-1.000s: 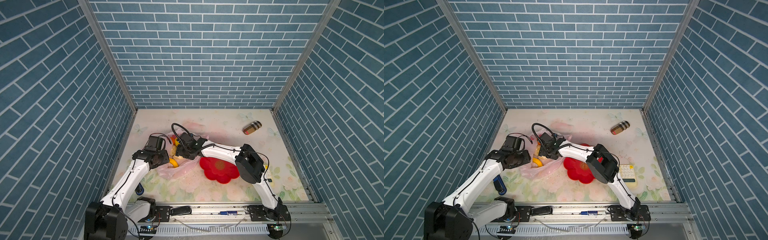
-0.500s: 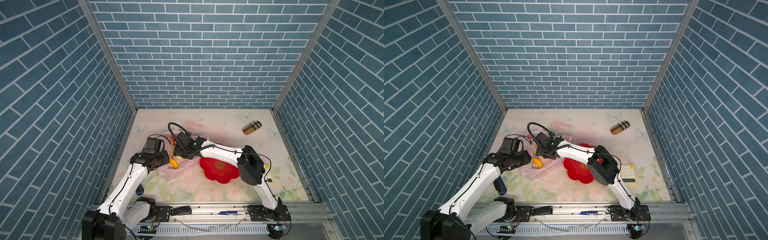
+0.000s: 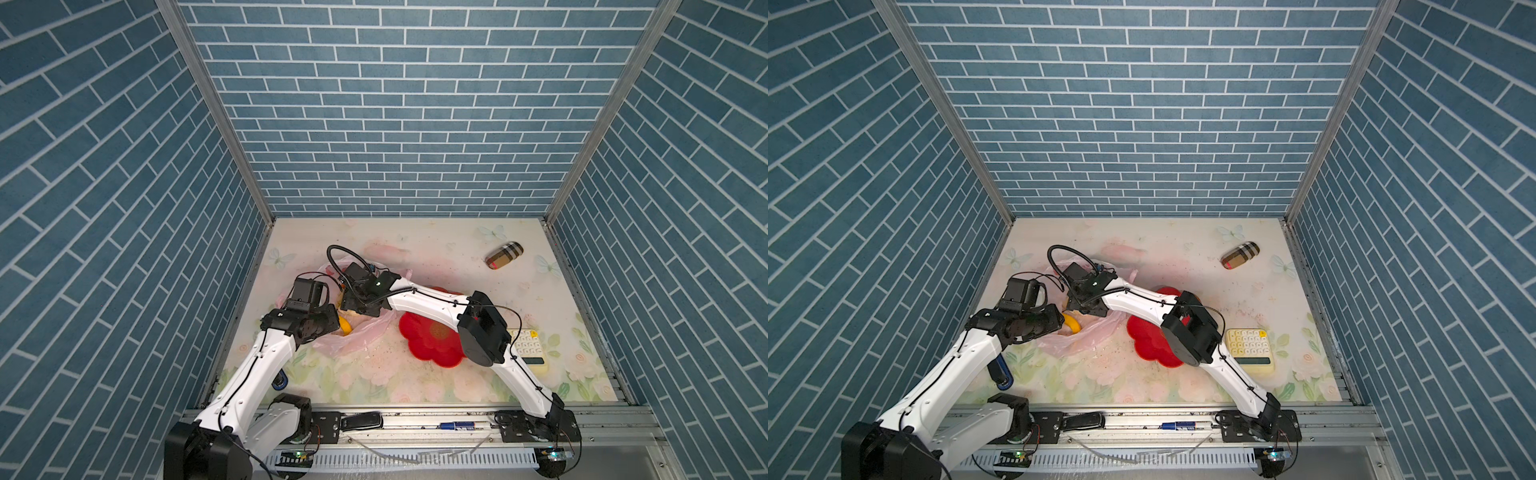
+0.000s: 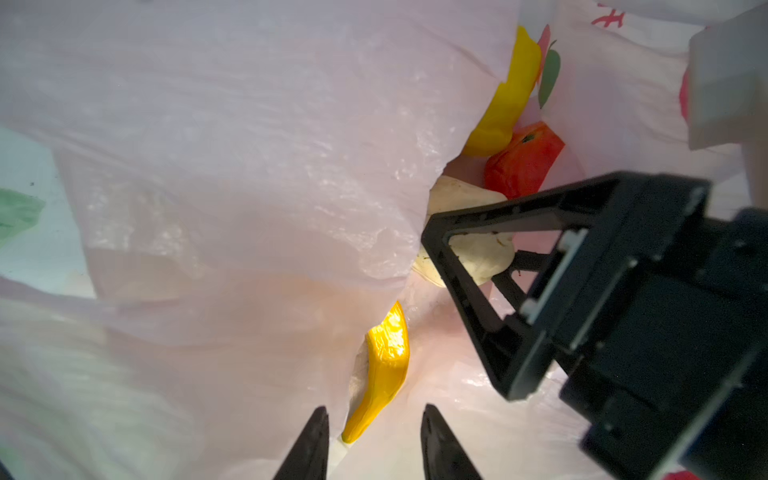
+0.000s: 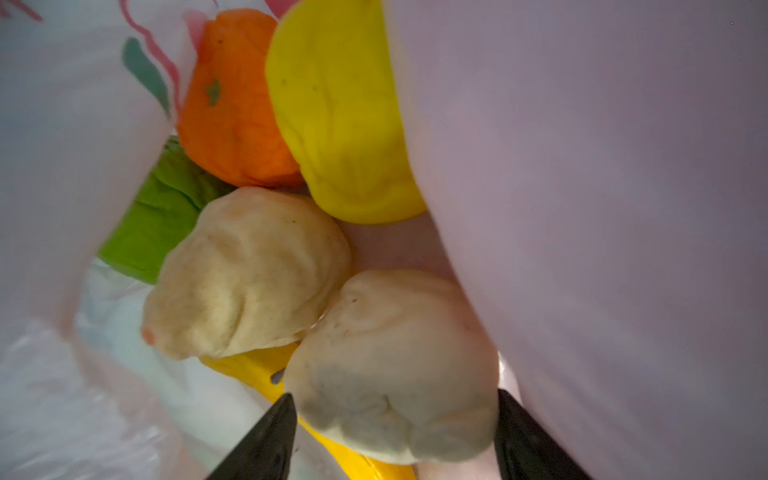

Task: Take the fake fruits out of the plastic bag
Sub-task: 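Close the right gripper on the cream bun while the left holds the bag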

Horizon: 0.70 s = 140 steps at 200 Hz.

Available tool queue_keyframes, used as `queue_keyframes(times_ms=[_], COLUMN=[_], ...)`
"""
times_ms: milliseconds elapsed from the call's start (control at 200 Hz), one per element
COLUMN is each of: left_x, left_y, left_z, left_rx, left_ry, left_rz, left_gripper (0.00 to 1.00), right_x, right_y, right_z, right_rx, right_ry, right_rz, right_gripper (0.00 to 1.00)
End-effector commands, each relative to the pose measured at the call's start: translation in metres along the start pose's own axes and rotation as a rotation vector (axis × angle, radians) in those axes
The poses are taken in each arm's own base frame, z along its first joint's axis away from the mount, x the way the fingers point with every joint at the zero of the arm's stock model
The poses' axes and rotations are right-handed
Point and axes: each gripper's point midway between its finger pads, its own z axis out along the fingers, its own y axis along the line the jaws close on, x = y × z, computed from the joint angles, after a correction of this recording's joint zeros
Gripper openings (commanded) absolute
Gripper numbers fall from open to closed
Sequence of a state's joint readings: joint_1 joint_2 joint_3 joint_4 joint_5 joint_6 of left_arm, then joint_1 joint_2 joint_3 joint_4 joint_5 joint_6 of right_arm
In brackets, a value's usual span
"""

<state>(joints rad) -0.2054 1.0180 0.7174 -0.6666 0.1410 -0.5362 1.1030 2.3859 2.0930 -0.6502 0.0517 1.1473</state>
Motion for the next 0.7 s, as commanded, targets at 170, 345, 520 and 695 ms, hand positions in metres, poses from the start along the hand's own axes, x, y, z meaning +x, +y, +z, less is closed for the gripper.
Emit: queue_keyframes(times_ms=[170,345,520,695], left_x=[0.004,0.004,0.004,0.004], left_y=[-0.001,-0.001,0.000,0.003], left_z=[0.001,0.003,0.002,0.002], left_rx=[0.015,0.013,0.007,-0.008], left_ry=[0.003,0.008,0.007,0.008], left_rz=[0.005,0.006,0.005,0.004], left_gripper=[0.39,0.38,0.38,0.38], right_x=[-0.013,-0.015,-0.020,-0.022], right_y=[-0.011,-0.017,-0.022,-0.019], right_z=[0.011,0.022,0.027,0.023], right_rx=[0.064,0.075,0.083,0.073], right_ry=[-0.018,-0.007,-0.004,-0.011], right_rz=[0.030,0.052,0.063,0.032], right_gripper=[0.75,0.75,0.71,0.54])
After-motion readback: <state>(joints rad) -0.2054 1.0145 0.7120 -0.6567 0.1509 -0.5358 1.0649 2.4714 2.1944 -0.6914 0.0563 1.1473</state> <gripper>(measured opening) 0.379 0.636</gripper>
